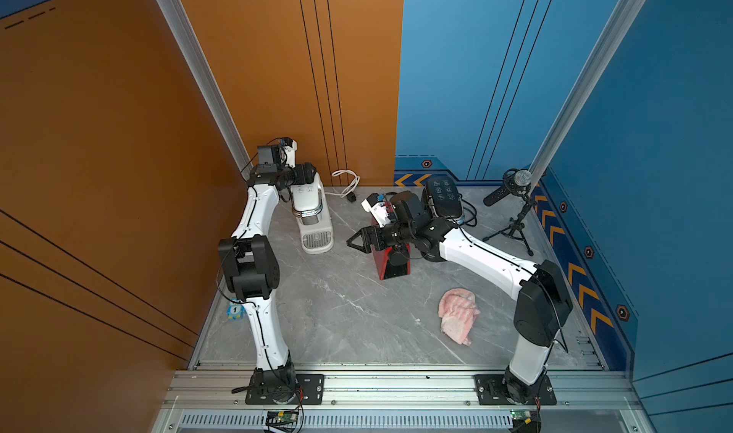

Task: Wipe the surface of a coffee machine
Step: Move the coffee machine to the center of the board.

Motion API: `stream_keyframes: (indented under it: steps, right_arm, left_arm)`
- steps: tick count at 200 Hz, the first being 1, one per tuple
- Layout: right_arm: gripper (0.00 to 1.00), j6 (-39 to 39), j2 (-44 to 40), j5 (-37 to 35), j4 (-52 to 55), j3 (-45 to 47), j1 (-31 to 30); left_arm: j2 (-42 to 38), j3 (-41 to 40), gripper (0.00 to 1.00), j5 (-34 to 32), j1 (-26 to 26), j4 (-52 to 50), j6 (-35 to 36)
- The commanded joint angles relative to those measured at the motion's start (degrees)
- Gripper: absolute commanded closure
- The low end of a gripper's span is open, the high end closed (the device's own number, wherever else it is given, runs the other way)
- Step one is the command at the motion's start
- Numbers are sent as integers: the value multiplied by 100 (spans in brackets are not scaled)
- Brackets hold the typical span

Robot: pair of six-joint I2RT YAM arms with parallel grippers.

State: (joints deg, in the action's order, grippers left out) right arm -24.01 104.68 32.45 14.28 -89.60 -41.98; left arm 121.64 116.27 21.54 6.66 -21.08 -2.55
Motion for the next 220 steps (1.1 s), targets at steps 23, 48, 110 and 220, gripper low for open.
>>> stream_keyframes:
  steps: [23, 48, 110, 220]
  right_arm:
    - [12, -86, 90, -54, 321, 215, 45]
    - [12, -89, 44, -54, 326, 224, 38]
    - [12, -93, -9, -111, 331, 126, 72]
    - [12, -130, -200, -174, 424, -102, 137]
  left_arm:
    - [58, -163, 20, 605, -41, -562, 242]
    - [-25, -394, 20, 584, -125, -556, 323]
    - [-343, -1138, 22, 361, -305, -555, 358]
    - [-1866, -3030, 25, -278, -912, -520, 109]
